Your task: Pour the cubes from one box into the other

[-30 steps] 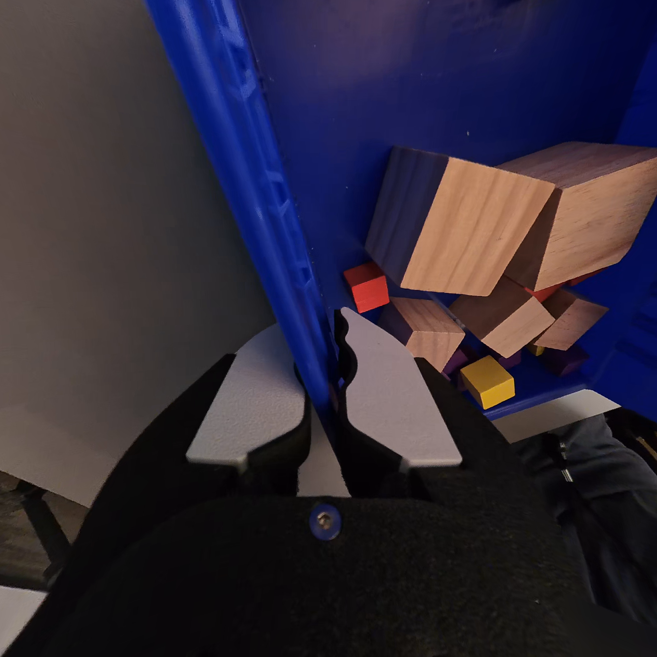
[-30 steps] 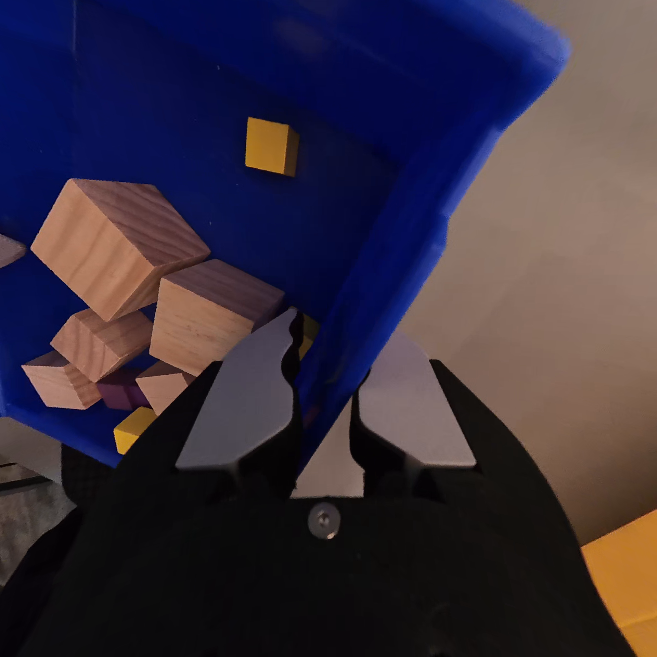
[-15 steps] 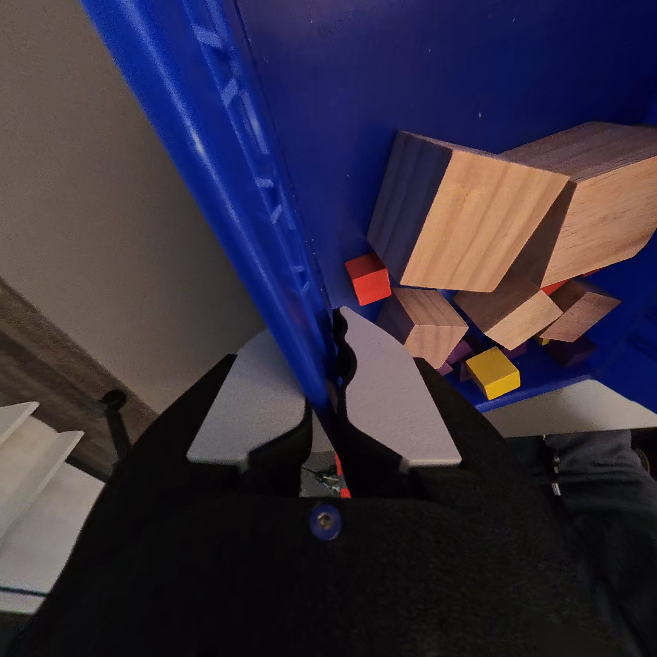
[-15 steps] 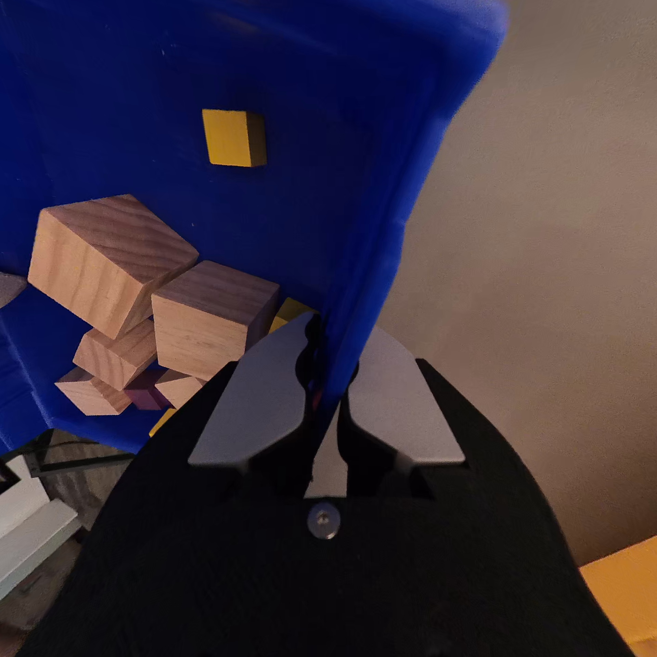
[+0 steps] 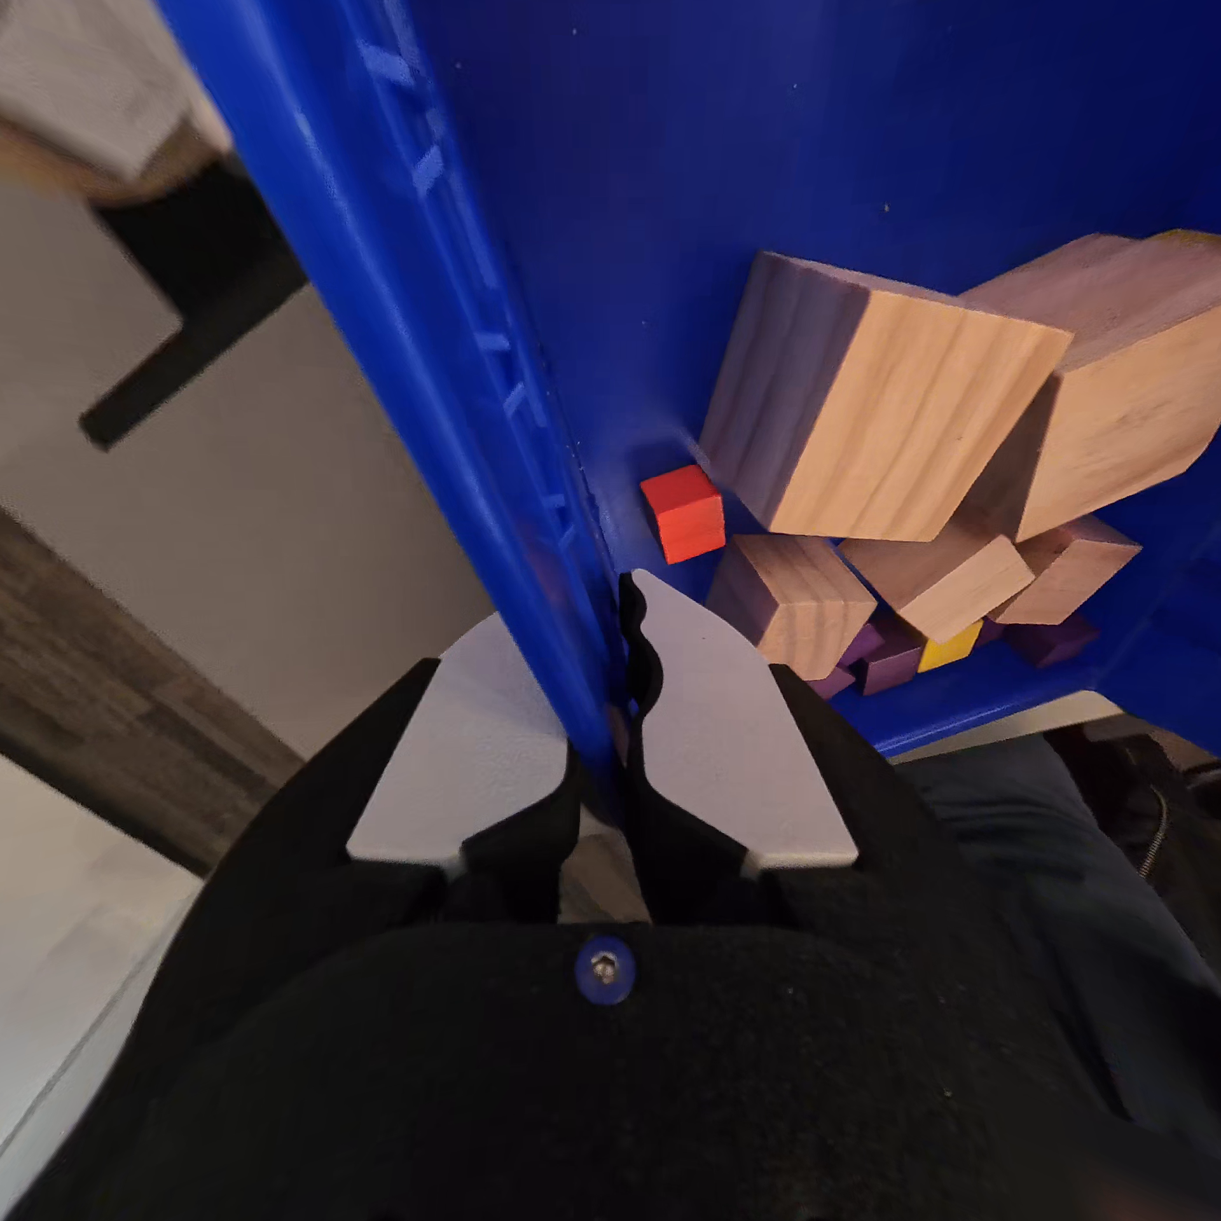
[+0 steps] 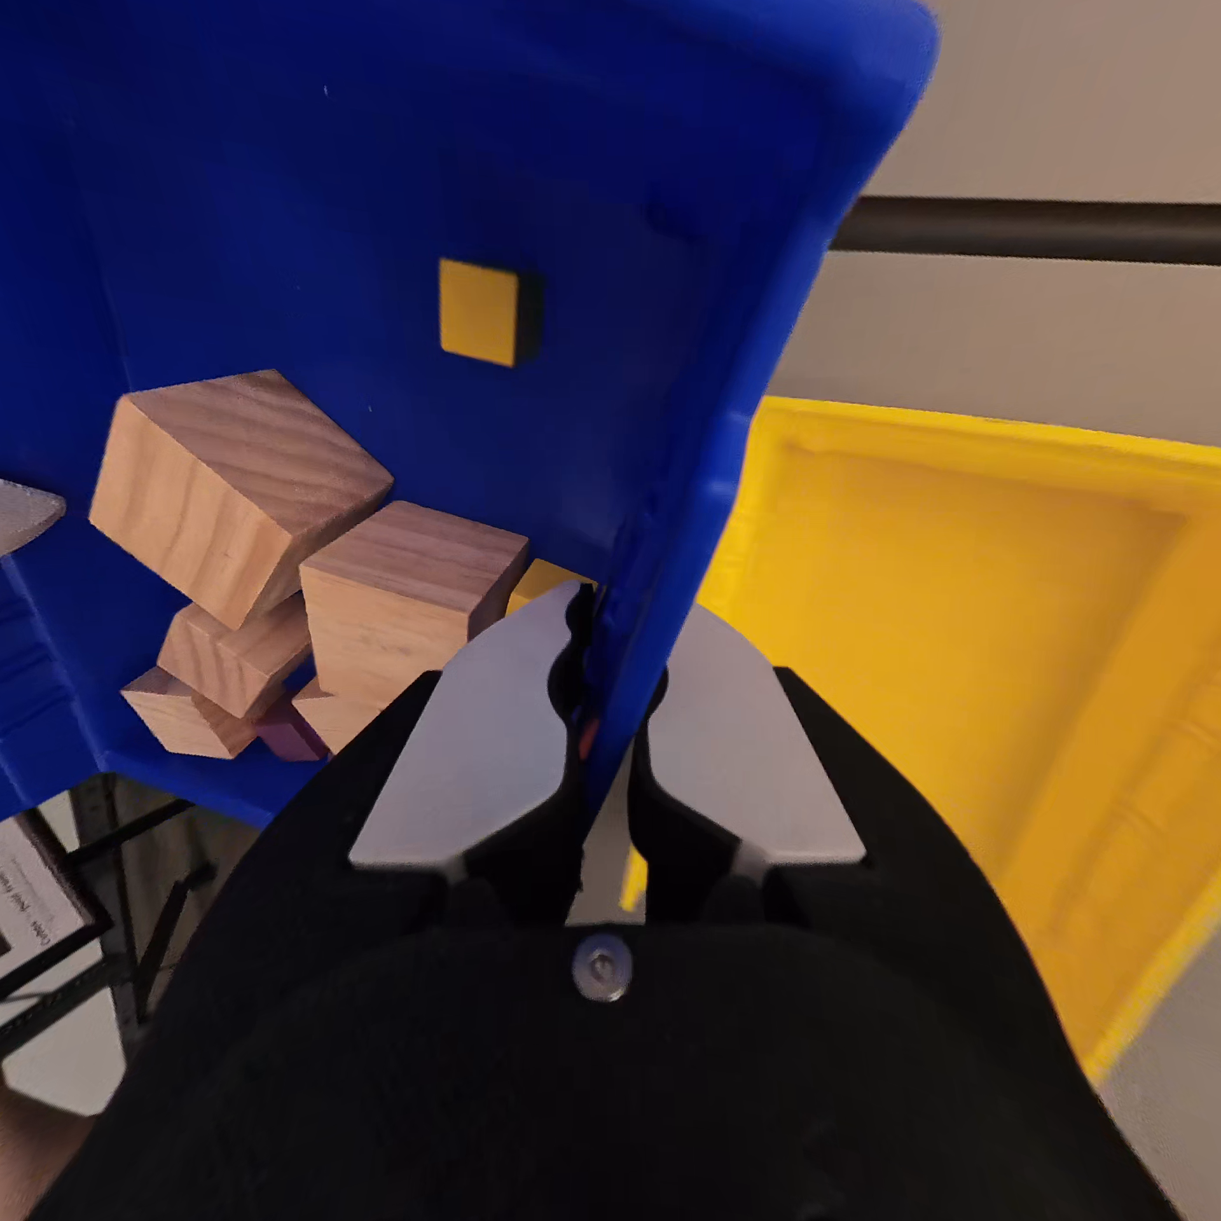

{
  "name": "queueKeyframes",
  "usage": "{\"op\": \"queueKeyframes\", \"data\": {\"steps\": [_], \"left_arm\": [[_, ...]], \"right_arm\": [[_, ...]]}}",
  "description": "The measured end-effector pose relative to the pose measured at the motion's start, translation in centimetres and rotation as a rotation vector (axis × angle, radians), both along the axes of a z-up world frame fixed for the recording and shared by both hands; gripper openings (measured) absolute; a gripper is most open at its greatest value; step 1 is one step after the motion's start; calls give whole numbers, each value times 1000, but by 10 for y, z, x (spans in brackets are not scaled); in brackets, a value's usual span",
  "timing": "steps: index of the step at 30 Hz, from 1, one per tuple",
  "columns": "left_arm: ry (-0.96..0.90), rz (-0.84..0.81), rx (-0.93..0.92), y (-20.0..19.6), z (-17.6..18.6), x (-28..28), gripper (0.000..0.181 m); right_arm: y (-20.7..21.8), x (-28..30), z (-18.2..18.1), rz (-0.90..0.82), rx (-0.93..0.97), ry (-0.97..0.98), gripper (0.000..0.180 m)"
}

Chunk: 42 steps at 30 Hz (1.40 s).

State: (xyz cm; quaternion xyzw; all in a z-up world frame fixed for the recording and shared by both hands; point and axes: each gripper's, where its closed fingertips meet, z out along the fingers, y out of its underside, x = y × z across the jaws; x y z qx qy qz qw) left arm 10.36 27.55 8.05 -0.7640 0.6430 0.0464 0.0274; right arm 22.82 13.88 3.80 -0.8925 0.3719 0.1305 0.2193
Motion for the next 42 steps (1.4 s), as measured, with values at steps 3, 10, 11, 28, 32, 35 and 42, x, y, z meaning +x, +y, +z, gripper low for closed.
{"op": "queueKeyframes", "data": {"steps": [3,10,11,28,32,35,42], "left_arm": [[-64,-95,-2,-40,10,50,10],[-33,-193,52,-93,-1,123,9],[-22,-205,56,-98,-2,129,9],[-175,-453,326,-149,8,184,9],[-196,-476,391,-151,8,184,10],[-239,-481,368,-153,12,186,10],[-295,-500,419,-155,26,191,10]], "right_arm": [[-48,44,18,-71,18,-61,9],[-116,102,4,-186,54,-125,9],[-121,106,0,-192,60,-116,10],[-179,136,-17,-415,347,-275,10],[-180,137,-20,-439,368,-308,10],[-184,138,-10,-442,380,-357,10],[-185,143,4,-467,438,-425,10]]}}
